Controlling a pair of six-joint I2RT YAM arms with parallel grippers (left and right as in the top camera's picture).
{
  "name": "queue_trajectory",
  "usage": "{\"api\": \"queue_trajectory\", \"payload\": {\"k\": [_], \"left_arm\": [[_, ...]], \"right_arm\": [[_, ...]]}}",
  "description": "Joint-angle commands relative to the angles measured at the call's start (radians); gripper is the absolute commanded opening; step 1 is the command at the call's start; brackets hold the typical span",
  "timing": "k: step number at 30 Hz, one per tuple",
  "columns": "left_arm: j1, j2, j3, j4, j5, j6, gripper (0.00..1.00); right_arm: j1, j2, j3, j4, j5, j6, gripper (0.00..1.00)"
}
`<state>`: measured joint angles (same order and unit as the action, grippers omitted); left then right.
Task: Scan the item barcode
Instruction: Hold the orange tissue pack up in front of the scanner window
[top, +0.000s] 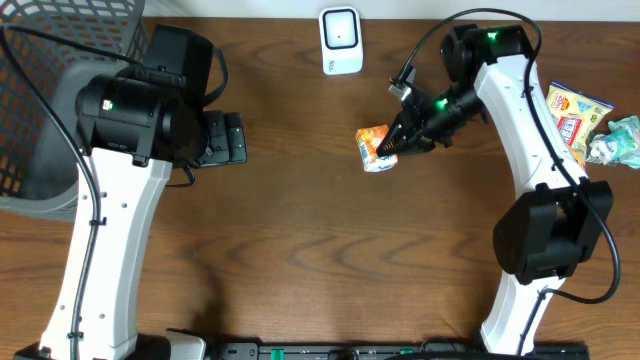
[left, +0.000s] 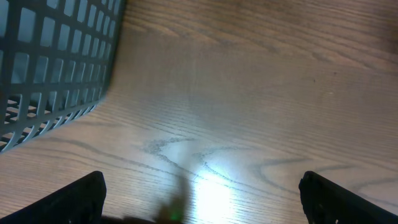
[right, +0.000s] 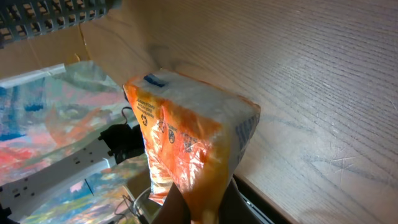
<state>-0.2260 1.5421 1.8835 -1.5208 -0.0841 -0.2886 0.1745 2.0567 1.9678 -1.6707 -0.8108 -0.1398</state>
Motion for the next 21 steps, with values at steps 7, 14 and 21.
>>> {"api": "queue_trajectory", "payload": {"k": [7, 14, 21], "left_arm": [[0.000, 0.000, -0.003, -0.004, -0.005, -0.005, 0.98], [0.000, 0.000, -0.003, -0.004, -0.005, -0.005, 0.98], [0.000, 0.000, -0.003, -0.004, -0.005, -0.005, 0.98]], "right_arm": [[0.002, -0.009, -0.002, 0.011, -0.024, -0.013, 0.01], [-0.002, -0.009, -0.002, 0.098, -0.037, 0.006, 0.01], [-0.015, -0.009, -0.002, 0.286, -0.033, -0.016, 0.01]]}}
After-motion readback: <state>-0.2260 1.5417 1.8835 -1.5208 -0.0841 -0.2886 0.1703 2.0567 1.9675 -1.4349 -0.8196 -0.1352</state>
